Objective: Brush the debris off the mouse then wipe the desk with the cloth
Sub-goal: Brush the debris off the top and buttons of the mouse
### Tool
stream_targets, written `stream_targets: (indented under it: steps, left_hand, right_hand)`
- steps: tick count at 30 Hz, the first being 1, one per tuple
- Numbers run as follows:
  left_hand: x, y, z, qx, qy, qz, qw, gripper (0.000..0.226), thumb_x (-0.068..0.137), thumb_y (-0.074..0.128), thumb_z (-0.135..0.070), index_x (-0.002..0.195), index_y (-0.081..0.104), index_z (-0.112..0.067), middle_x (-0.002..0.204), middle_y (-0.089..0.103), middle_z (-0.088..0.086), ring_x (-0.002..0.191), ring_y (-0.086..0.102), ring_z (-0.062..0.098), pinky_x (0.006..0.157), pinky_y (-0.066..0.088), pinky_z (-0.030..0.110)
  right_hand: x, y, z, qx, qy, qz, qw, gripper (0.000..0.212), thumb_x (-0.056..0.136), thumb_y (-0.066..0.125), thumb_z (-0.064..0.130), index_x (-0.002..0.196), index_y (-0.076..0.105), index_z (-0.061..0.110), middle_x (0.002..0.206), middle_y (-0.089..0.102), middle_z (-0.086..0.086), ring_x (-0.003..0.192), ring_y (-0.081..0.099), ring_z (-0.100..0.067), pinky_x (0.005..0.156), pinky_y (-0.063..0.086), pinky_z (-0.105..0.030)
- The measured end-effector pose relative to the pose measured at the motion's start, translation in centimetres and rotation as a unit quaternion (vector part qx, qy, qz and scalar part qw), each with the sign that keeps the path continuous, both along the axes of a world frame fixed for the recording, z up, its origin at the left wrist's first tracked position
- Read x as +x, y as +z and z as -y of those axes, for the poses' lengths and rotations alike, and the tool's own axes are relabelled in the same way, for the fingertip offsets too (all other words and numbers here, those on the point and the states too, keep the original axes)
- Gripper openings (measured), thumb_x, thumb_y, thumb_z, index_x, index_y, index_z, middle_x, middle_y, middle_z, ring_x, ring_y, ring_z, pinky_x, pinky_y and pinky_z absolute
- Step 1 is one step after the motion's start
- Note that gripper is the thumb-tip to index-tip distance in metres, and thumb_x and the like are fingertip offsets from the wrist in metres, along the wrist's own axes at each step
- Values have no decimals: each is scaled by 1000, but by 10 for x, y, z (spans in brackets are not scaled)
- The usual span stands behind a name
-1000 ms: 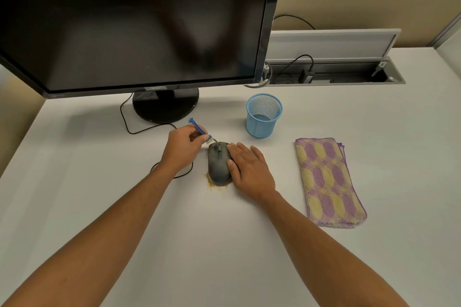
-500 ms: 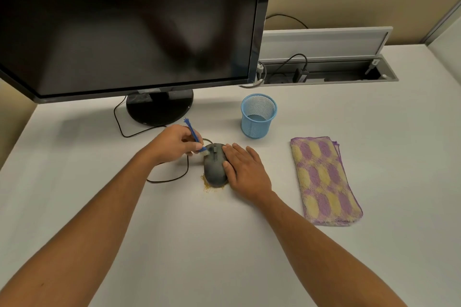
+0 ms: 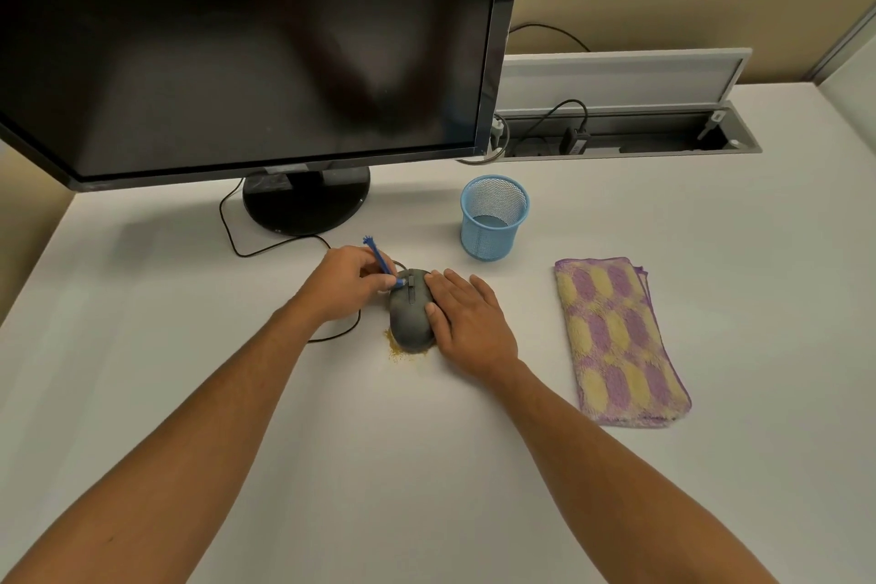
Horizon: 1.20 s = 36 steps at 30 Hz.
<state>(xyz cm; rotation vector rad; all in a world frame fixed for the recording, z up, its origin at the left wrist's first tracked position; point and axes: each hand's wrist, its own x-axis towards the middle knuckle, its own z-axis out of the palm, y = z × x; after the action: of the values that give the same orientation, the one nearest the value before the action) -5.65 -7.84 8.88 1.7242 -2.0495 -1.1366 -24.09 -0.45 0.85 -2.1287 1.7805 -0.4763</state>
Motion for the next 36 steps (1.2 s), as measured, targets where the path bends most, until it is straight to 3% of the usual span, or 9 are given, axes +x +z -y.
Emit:
stream_targets:
  steps: [5, 11, 15, 20, 27, 36]
  left_hand:
    - [6, 14, 2, 70, -65, 8, 995, 13, 89, 67, -17, 102, 68, -13, 93, 71, 3, 82, 67, 15, 72, 53, 23]
    - [-2, 2, 0, -32, 46, -40, 998, 14, 90, 67, -23, 102, 68, -15, 86, 68, -5, 79, 66, 8, 68, 49, 17]
    - [-11, -11, -1, -67, 90, -54, 992, 22, 89, 68, -25, 105, 70, -10, 93, 70, 1, 85, 65, 12, 76, 47, 18]
    - [-15, -14, 2, -88, 86, -45, 991, 25, 90, 67, -25, 108, 69, -8, 98, 69, 3, 88, 62, 13, 81, 47, 23]
    - [-9, -7, 10, -14, -19, -11, 1000, 25, 87, 70, -25, 108, 71, -12, 102, 69, 1, 95, 62, 16, 82, 46, 24]
    - [-9, 3, 4, 48, -37, -23, 998, 16, 85, 73, -22, 99, 72, -13, 88, 72, 1, 79, 67, 14, 65, 49, 17]
  right_hand:
    - [0, 0, 0, 1, 1, -4, 1000, 61, 99, 14, 47, 149, 35, 19, 152, 41, 1, 144, 28, -14, 119, 11, -36]
    - [0, 1, -1, 0, 1, -2, 1000, 61, 99, 14, 47, 148, 36, 19, 151, 41, 1, 143, 28, -14, 119, 11, -36]
    - [0, 1, 0, 6, 2, -6, 1000, 55, 102, 20, 44, 149, 35, 20, 152, 40, 1, 144, 27, -14, 120, 10, -36]
    - [0, 3, 0, 10, 3, -4, 1000, 61, 99, 13, 48, 149, 34, 20, 152, 39, 0, 144, 27, -14, 120, 10, -36]
    - [1, 3, -1, 11, 1, 0, 1000, 65, 97, 10, 49, 149, 35, 18, 152, 40, 0, 144, 28, -15, 119, 10, -37]
    - [2, 4, -1, 9, 1, -1, 1000, 63, 98, 12, 48, 149, 35, 19, 152, 40, 0, 144, 27, -14, 120, 11, -37]
